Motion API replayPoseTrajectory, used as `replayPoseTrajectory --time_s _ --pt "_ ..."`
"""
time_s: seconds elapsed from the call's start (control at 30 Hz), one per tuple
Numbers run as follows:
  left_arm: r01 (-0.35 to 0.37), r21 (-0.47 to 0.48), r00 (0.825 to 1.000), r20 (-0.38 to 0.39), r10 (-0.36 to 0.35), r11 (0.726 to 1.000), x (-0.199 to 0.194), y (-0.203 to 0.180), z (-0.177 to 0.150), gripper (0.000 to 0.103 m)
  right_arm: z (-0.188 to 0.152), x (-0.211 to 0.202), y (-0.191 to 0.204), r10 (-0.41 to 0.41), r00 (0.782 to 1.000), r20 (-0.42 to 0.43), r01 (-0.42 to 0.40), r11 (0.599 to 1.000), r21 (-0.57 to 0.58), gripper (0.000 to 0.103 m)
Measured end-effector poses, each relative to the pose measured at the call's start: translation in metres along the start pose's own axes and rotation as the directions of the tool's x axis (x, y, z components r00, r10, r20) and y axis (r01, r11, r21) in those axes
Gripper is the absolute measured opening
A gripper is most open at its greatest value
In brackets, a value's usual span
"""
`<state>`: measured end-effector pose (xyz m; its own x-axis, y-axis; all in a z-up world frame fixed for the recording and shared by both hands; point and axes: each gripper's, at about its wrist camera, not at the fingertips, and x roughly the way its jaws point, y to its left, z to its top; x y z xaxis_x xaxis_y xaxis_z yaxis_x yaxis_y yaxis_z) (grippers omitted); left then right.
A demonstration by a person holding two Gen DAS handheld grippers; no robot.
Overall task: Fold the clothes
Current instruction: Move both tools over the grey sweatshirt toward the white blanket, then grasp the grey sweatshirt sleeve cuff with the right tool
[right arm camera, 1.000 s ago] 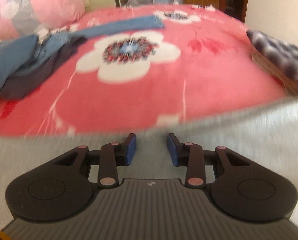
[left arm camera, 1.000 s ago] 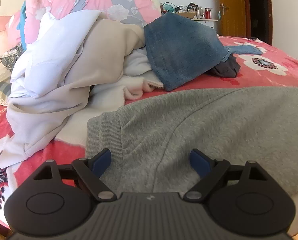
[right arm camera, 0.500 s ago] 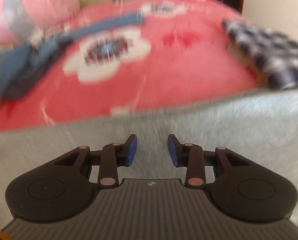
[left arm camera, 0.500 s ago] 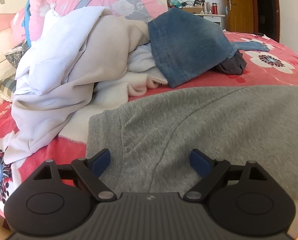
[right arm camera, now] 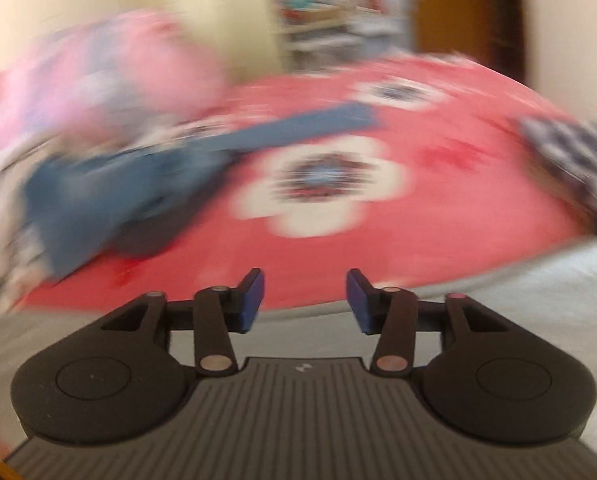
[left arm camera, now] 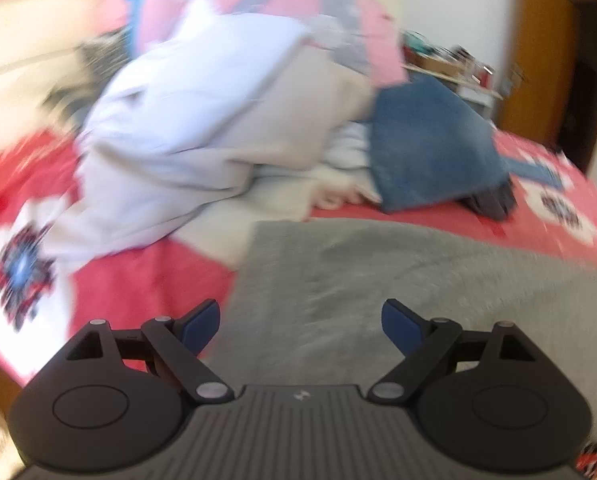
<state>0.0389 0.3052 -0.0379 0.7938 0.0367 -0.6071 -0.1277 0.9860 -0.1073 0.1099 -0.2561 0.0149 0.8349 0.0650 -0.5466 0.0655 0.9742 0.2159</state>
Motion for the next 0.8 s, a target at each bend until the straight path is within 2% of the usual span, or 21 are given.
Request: replayPoseTrajectory --time_s 0.07,0.1,0.17,0.23,0.3,0.37,0.4,0.5,0.6,0.67,0.7,0.8 --pt "-0.009 -0.079 1.0 -0.013 0.008 0.997 -0.01 0.019 -0.002 0.089 -0.01 -0.009 0.055 0.123 0.992 -0.024 -0.125 0.986 -0.114 0.055" --pt "-0.014 -0.116 1.0 -0.019 0.012 0.993 -0.015 0.028 -0.004 0.089 -0.017 -0.012 0.087 0.185 0.982 -0.038 -0.189 0.966 -0.178 0.056" --pt "-0.026 -0.187 0.999 -0.038 0.019 0.982 -0.022 0.046 -0.009 0.089 -0.035 -0.016 0.15 0.303 0.951 -0.064 -0.307 0.898 -0.314 0.059" --pt "-0.034 -0.259 0.998 -0.059 0.019 0.965 -0.029 0.062 -0.016 0.089 -0.058 -0.019 0.21 0.408 0.908 -0.093 -0.403 0.793 -0.456 0.064" --pt "-0.032 -0.327 0.998 -0.069 0.01 0.944 -0.035 0.077 -0.023 0.089 -0.087 -0.02 0.271 0.466 0.875 -0.132 -0.443 0.66 -0.607 0.067" --pt "-0.026 -0.388 0.997 -0.071 -0.002 0.921 -0.042 0.091 -0.031 0.089 -0.115 -0.015 0.319 0.499 0.85 -0.166 -0.455 0.54 -0.708 0.07" --pt "-0.026 -0.406 0.998 -0.07 -0.003 0.913 -0.045 0.095 -0.034 0.089 -0.129 -0.013 0.342 0.506 0.843 -0.182 -0.452 0.483 -0.75 0.071" --pt "-0.037 -0.43 0.997 -0.072 0.007 0.902 -0.053 0.105 -0.044 0.089 -0.166 0.0 0.395 0.476 0.859 -0.19 -0.387 0.359 -0.849 0.071" --pt "-0.038 -0.44 0.997 -0.073 0.007 0.897 -0.056 0.109 -0.048 0.089 -0.189 0.018 0.428 0.447 0.875 -0.187 -0.336 0.281 -0.899 0.071" --pt "-0.037 -0.447 0.997 -0.073 0.004 0.894 -0.058 0.111 -0.05 0.089 -0.198 0.026 0.439 0.407 0.902 -0.145 -0.267 0.26 -0.928 0.071" --pt "-0.036 -0.45 0.997 -0.073 0.003 0.892 -0.058 0.111 -0.051 0.089 -0.198 0.031 0.442 0.391 0.91 -0.137 -0.253 0.261 -0.932 0.069" --pt "-0.034 -0.459 0.997 -0.074 0.0 0.888 -0.06 0.114 -0.054 0.089 -0.182 0.035 0.441 0.389 0.907 -0.163 -0.305 0.336 -0.891 0.055"
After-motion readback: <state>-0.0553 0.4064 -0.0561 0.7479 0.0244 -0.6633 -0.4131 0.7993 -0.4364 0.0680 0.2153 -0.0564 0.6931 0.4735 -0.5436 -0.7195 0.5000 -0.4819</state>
